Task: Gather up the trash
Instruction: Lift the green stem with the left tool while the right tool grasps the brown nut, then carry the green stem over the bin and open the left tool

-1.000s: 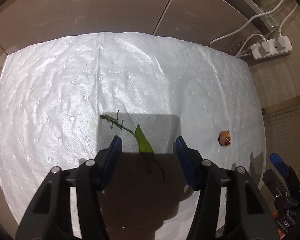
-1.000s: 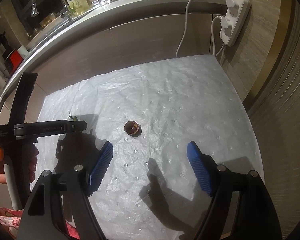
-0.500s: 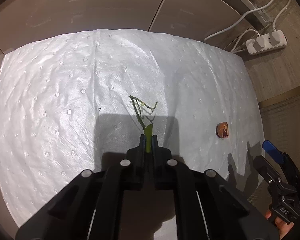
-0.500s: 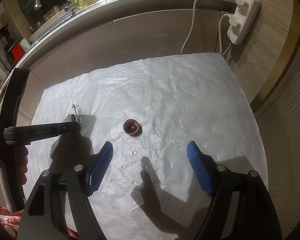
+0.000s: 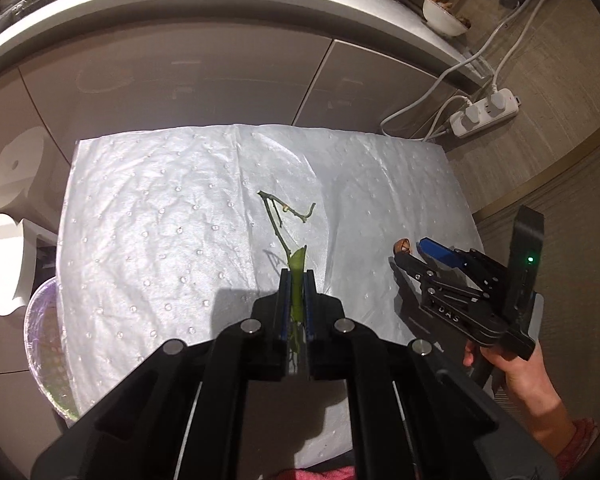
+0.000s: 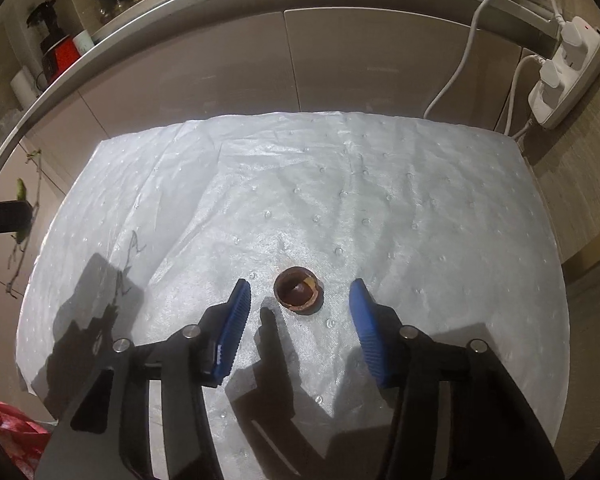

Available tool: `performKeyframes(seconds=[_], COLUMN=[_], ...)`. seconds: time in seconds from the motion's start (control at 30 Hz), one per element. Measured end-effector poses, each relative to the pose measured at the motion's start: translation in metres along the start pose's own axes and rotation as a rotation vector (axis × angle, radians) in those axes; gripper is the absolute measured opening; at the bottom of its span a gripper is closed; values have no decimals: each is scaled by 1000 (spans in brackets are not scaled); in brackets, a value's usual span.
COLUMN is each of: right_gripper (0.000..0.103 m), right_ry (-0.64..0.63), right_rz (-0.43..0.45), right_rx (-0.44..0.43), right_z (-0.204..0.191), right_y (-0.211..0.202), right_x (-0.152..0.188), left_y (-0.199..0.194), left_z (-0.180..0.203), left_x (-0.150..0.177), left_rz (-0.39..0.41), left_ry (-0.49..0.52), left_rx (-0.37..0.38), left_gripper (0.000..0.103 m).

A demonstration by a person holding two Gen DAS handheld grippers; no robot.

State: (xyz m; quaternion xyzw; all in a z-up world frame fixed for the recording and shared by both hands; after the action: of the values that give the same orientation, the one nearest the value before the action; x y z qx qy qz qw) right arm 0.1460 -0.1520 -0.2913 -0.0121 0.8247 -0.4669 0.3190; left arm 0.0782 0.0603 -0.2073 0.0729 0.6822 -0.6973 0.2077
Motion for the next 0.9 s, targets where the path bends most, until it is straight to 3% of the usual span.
performKeyframes(seconds=[0.17,0.33,0.57,0.7,0.9], right_gripper=[30,25,24,24,24], right_ry=[-11,-38,0,-9,-42], right_rz=[-18,-22,-10,28,99], right_rx=[4,25,15,-31,-166], right_z=[-2,-7,-18,-54,-141], right_y=[9,16,4,-17,-51], right_x=[-1,-2,-7,-18,-34], left_y=[-10,-17,-28,-38,-44], left_z=[-22,-51,-99,-132,-187], left_x=[7,14,25,33,58], left_rz=[10,18,35,59,61], left_ry=[-48,-99,-164,-170,-119], left_rx=[-20,-53,-96,-125,-183], left_gripper=[6,6,6,6,6])
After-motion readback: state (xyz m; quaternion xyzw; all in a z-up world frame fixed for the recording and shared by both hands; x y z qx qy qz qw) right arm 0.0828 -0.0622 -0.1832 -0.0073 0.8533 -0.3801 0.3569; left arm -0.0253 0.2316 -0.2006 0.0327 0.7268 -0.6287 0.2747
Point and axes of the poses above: each gripper's, at about its wrist camera, not at the fingertips, and y roughly the way its jaws point, z to its right, x to its underside, the point moved 3 cm from there along y, roughly the way its jaws point, and after that the axes turned 15 degrees about -x, right-handed, at the moved point
